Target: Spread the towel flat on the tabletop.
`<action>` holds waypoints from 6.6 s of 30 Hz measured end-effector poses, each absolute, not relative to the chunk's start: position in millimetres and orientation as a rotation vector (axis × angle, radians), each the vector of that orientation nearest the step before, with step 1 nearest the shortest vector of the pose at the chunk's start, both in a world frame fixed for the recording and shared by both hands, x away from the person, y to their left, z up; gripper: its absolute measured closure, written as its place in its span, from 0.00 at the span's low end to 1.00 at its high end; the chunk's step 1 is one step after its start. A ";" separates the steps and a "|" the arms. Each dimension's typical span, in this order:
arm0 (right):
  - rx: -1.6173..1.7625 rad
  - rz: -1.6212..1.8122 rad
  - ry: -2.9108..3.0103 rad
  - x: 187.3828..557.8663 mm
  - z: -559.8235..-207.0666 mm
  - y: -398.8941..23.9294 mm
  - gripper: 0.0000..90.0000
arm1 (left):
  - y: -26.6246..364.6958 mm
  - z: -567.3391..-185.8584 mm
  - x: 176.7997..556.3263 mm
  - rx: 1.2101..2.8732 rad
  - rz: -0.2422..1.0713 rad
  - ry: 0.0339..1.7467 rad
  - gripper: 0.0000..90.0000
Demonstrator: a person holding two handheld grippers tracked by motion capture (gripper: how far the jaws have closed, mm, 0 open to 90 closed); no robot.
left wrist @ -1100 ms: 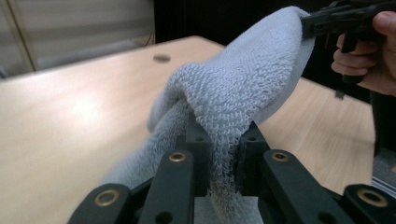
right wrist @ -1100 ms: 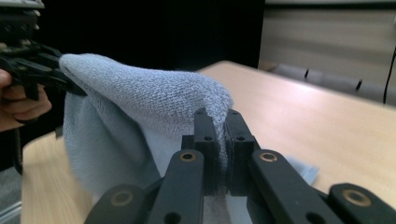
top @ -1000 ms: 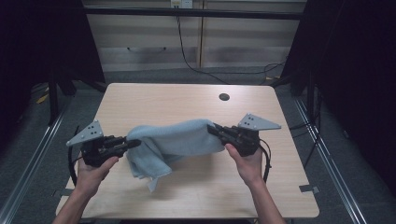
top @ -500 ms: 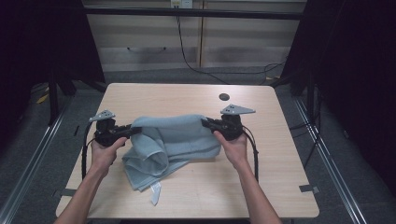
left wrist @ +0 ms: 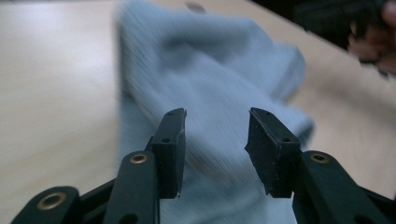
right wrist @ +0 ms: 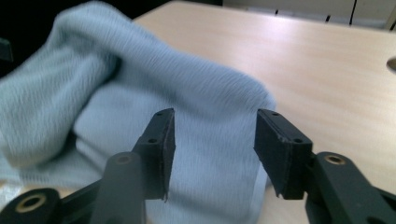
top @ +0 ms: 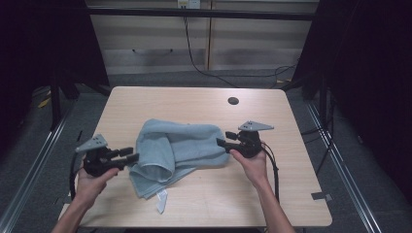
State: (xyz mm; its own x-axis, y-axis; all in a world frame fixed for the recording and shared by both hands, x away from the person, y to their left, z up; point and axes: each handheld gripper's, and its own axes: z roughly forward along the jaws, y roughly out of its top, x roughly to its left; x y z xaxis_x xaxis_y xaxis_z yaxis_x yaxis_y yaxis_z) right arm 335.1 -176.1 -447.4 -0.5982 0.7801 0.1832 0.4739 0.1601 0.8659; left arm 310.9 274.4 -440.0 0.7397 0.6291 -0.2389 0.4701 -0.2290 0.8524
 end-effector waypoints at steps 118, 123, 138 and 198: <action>1.201 1.280 2.370 326.9 -506.2 -157.1 0.96 | 216.2 -500.8 282.7 2.210 0.018 0.599 0.91; 1.227 1.304 2.421 308.8 -506.3 -166.6 0.96 | 218.7 -500.0 282.4 2.200 -0.015 0.597 0.94; 1.066 1.403 2.456 225.8 -463.6 -186.7 0.96 | 229.2 -466.8 252.3 2.062 -0.101 0.488 0.95; 1.231 1.159 2.380 266.1 -499.3 -207.0 0.68 | 217.1 -494.2 303.4 2.129 0.010 0.723 0.46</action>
State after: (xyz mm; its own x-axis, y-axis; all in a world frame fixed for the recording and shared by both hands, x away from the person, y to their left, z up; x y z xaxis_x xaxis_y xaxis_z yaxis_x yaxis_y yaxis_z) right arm 266.1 -207.0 -499.3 -0.6243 0.7664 0.1512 0.5918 0.3376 0.7320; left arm 303.4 217.1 -494.2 0.8316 0.4991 -0.2435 0.4920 -0.4589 0.7398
